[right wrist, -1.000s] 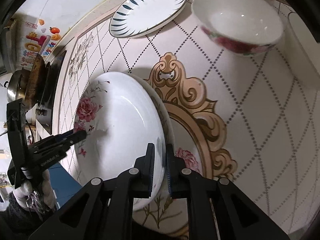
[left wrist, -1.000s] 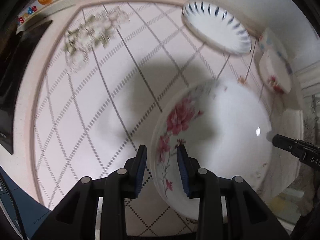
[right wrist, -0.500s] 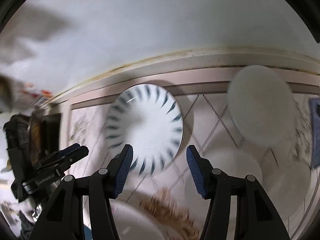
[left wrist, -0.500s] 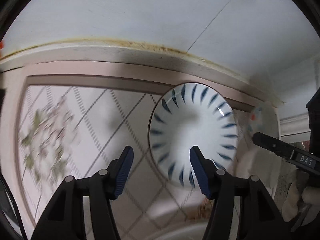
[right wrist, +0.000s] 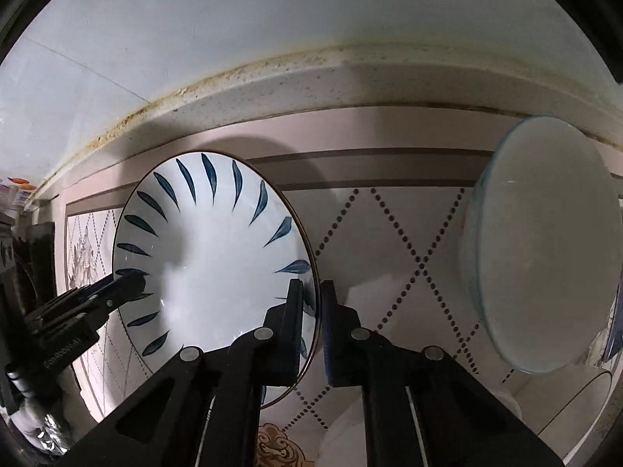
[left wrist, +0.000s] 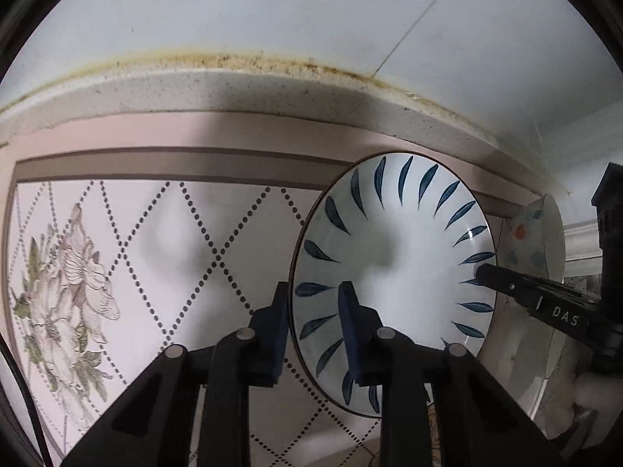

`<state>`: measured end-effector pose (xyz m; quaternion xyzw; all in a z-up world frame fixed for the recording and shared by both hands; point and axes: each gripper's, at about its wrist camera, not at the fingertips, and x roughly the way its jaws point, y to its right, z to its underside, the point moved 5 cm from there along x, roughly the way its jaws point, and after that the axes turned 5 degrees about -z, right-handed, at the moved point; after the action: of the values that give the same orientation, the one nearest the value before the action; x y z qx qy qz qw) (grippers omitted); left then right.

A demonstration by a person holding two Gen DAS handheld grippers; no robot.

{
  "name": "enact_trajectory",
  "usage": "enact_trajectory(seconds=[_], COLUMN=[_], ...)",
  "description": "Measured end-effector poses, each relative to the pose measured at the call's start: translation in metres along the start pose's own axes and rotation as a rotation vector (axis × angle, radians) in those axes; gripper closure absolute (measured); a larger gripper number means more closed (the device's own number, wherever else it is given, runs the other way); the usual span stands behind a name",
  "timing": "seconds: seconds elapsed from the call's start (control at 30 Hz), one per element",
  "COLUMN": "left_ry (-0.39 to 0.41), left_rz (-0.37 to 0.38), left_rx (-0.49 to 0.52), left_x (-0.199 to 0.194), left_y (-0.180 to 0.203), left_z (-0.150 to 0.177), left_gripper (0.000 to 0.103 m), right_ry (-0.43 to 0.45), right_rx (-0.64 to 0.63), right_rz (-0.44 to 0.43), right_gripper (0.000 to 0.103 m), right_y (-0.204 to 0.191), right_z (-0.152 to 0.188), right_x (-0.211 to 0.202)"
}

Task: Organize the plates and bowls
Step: 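Carry the blue-striped plate with both tools and lower it onto the plate stack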

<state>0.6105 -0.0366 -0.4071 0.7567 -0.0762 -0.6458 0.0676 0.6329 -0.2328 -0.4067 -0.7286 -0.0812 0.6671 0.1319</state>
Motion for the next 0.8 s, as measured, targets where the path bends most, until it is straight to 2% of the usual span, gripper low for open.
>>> enact_trajectory(seconds=[0.17, 0.37, 0.5, 0.6, 0.8], left_ry=[0.022, 0.087, 0.141, 0.162, 0.146], left_rz=[0.003, -0.005, -0.02, -0.033, -0.033], left_rx=[-0.002, 0.023, 0.031, 0.033, 0.035], left_x=[-0.035, -0.096, -0.134, -0.148, -0.149], left_y=[-0.006, -0.005, -0.005, 0.003, 0.0], left_z=[0.012, 0.053, 0.094, 0.121, 0.174], left_gripper=[0.081, 0.081, 0.081, 0.081, 0.081], right_ry=[0.03, 0.062, 0.062, 0.055, 0.017], right_rx=[-0.02, -0.084, -0.132, -0.161, -0.179], right_rz=[-0.017, -0.071, -0.106, -0.119, -0.153], right_gripper=[0.093, 0.093, 0.093, 0.093, 0.093], right_y=[-0.006, -0.022, -0.034, -0.04, -0.04], right_z=[0.009, 0.039, 0.08, 0.115, 0.192], right_x=[-0.021, -0.076, -0.107, -0.119, -0.118])
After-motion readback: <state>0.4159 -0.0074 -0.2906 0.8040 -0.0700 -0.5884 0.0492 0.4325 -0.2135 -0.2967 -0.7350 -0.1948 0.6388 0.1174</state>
